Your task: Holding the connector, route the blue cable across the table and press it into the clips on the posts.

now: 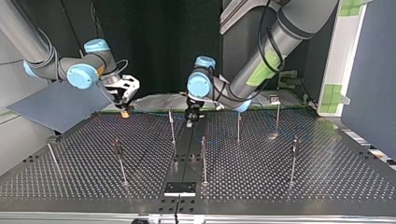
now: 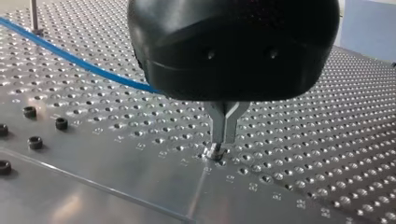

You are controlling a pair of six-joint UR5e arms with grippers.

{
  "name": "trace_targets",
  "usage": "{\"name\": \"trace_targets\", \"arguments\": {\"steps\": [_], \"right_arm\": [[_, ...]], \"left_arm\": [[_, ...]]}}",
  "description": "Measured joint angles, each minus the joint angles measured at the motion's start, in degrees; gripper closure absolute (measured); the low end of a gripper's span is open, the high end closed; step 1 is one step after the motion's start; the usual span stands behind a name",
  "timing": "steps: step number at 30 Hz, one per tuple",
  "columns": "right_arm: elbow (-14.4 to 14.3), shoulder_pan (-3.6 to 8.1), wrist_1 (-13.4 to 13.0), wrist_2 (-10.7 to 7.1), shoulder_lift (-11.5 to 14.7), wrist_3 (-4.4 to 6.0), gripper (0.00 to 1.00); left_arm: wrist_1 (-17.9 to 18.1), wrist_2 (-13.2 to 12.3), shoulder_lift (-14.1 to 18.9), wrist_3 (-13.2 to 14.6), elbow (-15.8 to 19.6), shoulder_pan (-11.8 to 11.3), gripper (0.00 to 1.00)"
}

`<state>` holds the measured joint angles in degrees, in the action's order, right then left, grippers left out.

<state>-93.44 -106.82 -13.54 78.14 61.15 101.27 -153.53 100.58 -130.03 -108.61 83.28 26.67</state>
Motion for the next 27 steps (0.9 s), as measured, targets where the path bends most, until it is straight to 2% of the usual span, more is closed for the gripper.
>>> {"name": "trace_targets", "arguments": {"steps": [7, 11, 14, 15, 16, 18, 19, 20, 21, 22, 23, 25, 26, 27], "right_arm": [[0.6, 0.12, -1.12, -0.08, -0.35, -0.02, 1.0], [1.09, 0.54, -2.61, -1.35, -1.61, -0.52, 1.0], [1.23, 0.82, -4.25, -2.6, -2.26, -0.59, 1.0], [1.28, 0.92, -4.73, -2.96, -2.41, -0.54, 1.0], [1.41, 1.05, -5.39, -3.46, -2.62, -0.49, 1.0], [1.66, 1.23, -6.23, -4.18, -2.88, -0.51, 1.0], [1.81, 1.34, -6.59, -4.53, -2.99, -0.55, 1.0], [1.91, 1.42, -6.77, -4.73, -3.05, -0.58, 1.0], [1.99, 1.49, -6.88, -4.89, -3.09, -0.63, 1.0], [2.06, 1.57, -6.96, -5.06, -3.13, -0.7, 1.0], [2.11, 1.62, -6.99, -5.15, -3.13, -0.76, 1.0], [2.18, 1.71, -7.02, -5.28, -3.13, -0.87, 1.0], [2.2, 1.74, -7.03, -5.3, -3.12, -0.9, 1.0], [2.21, 1.77, -7.03, -5.32, -3.12, -0.92, 1.0]], "left_arm": [[0.0, -0.78, 0.0, -0.25, -0.14, -0.58, 1.0], [-0.2, -0.73, 0.02, -0.28, -0.15, -0.62, 1.0], [-0.37, -0.69, 0.02, -0.28, -0.16, -0.63, 0.92], [-0.4, -0.69, 0.02, -0.28, -0.17, -0.63, 0.86], [-0.42, -0.68, 0.02, -0.28, -0.17, -0.62, 0.86], [-0.56, -0.66, 0.02, -0.27, -0.17, -0.59, 0.73], [-0.68, -0.65, 0.02, -0.25, -0.17, -0.57, 0.73], [-0.89, -0.64, 0.03, -0.2, -0.17, -0.5, 0.55], [-1.1, -0.63, 0.04, -0.11, -0.17, -0.43, 0.44], [-1.36, -0.62, 0.04, 0.02, -0.16, -0.34, 0.44], [-1.77, -0.6, 0.03, 0.27, -0.16, -0.21, 0.33], [-2.55, -0.5, 0.02, 0.69, -0.16, -0.05, 0.33], [-3.1, -0.34, 0.03, 0.97, -0.16, 0.05, 0.0], [-3.48, -0.16, 0.05, 1.21, -0.16, 0.14, 0.0]]}}
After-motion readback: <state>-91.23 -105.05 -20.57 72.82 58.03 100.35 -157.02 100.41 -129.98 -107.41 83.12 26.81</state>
